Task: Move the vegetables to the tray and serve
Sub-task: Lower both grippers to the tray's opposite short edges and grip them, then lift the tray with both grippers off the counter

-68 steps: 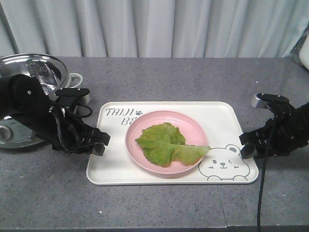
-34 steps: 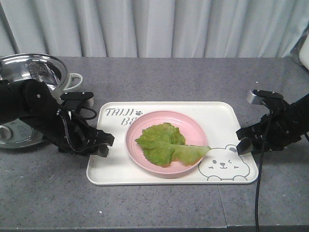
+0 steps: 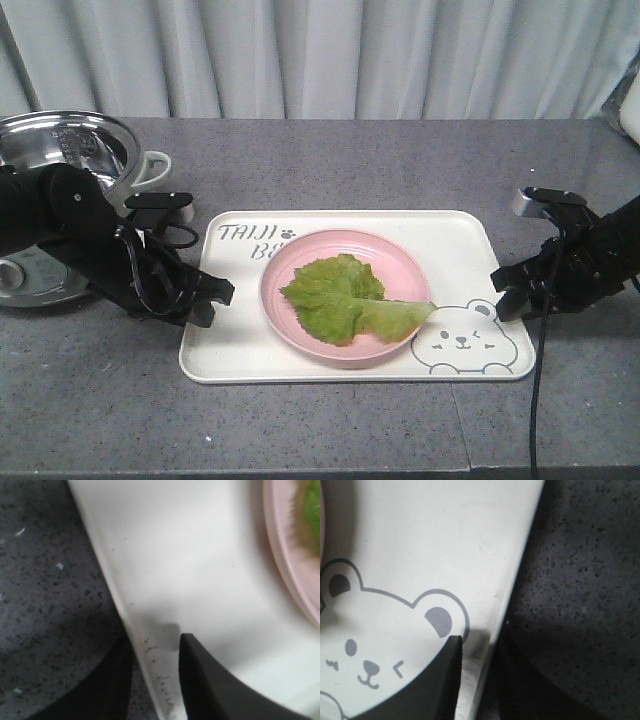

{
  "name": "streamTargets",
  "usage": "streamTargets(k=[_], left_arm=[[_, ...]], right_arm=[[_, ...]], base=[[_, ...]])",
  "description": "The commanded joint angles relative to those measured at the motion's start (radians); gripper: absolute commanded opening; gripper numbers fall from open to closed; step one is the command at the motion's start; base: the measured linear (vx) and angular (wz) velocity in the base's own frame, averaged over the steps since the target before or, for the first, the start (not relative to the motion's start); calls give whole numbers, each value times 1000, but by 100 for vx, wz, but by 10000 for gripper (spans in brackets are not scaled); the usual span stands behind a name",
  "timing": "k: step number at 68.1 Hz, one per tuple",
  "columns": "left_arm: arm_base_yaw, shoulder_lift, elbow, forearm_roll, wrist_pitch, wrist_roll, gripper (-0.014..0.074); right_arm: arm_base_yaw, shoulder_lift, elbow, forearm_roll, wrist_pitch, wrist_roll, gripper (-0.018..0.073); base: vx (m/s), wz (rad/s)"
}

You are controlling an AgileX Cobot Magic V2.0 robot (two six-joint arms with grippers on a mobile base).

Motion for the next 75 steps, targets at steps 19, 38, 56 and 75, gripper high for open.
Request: streamTargets(k=[19,38,56,75], left_arm=[[-4,-38,-25,-50,-20,26,-9],[-4,-52,-25,-49,-19,33,-8],[-4,-139,-25,-49,-18,33,-8],[-4,-233,-25,-32,31,33,-8]], right_arm=[[-1,-35,-26,36,22,-9,-6],[-1,-54,-26,39,33,-6,-5],[-1,-139,-26,54,66,-5,-4],[-1,-262,-26,55,102,-1,-4]], base=[[0,0],[0,0],[0,0],[0,0]])
